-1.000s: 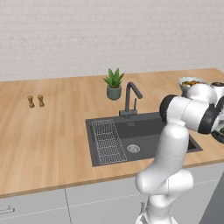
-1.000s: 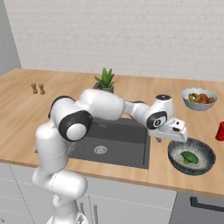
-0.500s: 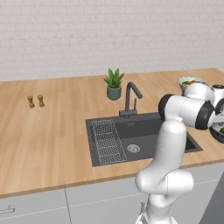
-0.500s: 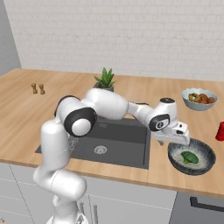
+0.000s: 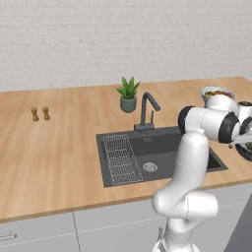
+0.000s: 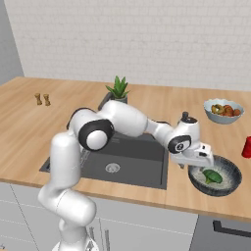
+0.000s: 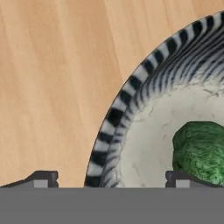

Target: Pick the broccoli from the sink and place it in the bowl. Then pick the bowl and place it in the microwave. Then close the microwave door and press the start button.

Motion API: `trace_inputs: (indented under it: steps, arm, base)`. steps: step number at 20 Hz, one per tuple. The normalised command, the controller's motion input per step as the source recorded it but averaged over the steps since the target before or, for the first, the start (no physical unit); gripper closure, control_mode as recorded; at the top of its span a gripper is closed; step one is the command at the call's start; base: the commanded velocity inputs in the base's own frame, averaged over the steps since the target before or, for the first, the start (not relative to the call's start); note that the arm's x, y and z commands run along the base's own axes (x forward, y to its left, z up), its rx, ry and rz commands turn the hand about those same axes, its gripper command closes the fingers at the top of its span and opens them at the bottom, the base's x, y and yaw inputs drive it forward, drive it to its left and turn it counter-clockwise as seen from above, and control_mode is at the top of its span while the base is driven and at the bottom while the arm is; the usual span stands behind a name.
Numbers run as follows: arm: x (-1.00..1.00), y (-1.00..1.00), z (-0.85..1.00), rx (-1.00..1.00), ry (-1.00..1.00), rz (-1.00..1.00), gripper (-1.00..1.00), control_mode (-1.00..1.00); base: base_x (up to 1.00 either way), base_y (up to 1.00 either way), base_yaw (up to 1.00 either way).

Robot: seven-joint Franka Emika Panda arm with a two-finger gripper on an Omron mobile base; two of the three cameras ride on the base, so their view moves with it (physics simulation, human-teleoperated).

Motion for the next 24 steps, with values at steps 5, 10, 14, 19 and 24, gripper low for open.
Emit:
trace_inputs:
  steps: [5, 10, 14, 19, 24]
  arm:
    - [0.02, -0.01, -0.28, 0.0, 0.0, 0.04, 1.0, -1.0]
    - [0.0, -0.01, -0.18, 0.0, 0.01, 0.05, 1.0, -1.0]
    - [0.0, 0.0, -0.04, 0.0, 0.02, 0.01, 1.0, -1.0]
    - [-0.2, 0.02, 0.0, 0.0, -0.02, 0.02, 1.0, -1.0]
    - [-0.41, 0.13, 0.22, -0.03, -0.11, 0.15, 1.0, -1.0]
  base:
    - [0.0, 0.0, 0.0]
    - [0.0, 0.0, 0.0]
    - [0.0, 0.0, 0.0]
    - [0.0, 0.0, 0.0]
    - [0.0, 0.0, 0.0]
